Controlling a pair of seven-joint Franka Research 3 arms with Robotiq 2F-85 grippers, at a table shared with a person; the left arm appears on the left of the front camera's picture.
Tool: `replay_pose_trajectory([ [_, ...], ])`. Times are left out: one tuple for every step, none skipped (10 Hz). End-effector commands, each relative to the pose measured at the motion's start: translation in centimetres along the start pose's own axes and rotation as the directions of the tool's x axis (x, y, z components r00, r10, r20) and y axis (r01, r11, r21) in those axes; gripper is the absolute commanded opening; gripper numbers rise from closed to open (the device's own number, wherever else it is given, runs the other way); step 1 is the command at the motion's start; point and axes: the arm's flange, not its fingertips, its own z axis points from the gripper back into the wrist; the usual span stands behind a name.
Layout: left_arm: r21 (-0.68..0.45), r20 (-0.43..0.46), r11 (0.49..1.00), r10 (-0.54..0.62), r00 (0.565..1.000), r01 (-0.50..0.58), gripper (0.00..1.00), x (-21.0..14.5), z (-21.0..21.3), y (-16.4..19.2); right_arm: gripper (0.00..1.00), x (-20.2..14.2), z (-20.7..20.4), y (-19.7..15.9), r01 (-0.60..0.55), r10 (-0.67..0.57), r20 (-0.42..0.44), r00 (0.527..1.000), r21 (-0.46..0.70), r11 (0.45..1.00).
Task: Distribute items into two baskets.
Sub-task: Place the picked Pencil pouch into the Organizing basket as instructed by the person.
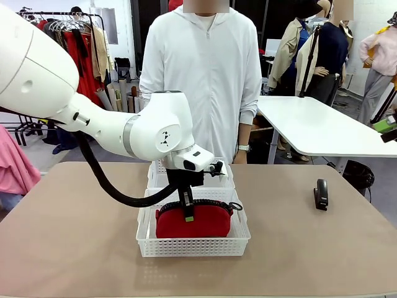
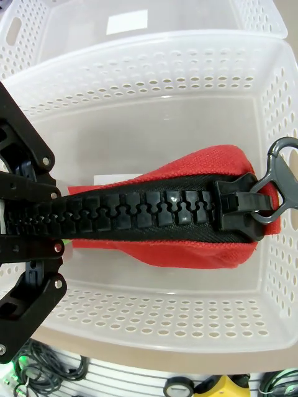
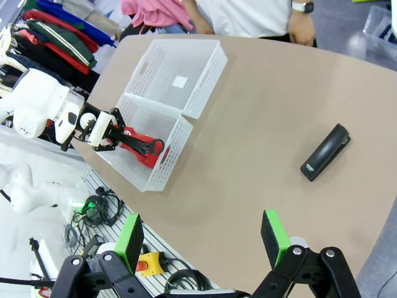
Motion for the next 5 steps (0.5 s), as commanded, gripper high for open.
replay_pose_trajectory([
  [0.009, -0.001, 1.0, 0.002, 1.0, -0.002, 0.0, -0.2, 0.4, -0.1, 1.0, 0.1, -0.1, 0.1, -0.009, 0.009, 0.009, 1.0, 0.002, 1.0],
  [0.0, 0.0, 1.0, 0.0, 1.0, 0.0, 0.0, 0.0, 0.0, 0.0, 1.0, 0.1, -0.1, 0.1, -0.009, 0.009, 0.009, 1.0, 0.002, 1.0],
  [0.031, 0.02, 0.999, 0.011, 1.0, -0.011, 0.13, -0.7, 0.5, -0.6, 1.0, 0.1, -0.1, 0.1, -0.009, 0.009, 0.009, 1.0, 0.002, 1.0],
  [0.043, 0.052, 0.999, -0.012, 0.999, 0.01, 0.32, -0.6, 1.1, -1.0, 1.0, 0.1, -0.1, 0.1, -0.009, 0.009, 0.009, 1.0, 0.002, 1.0],
  [0.049, 0.059, 0.999, -0.01, 0.998, 0.008, 0.52, -0.6, 1.5, -1.0, 1.0, 0.1, -0.1, 0.1, -0.009, 0.009, 0.009, 1.0, 0.002, 1.0],
])
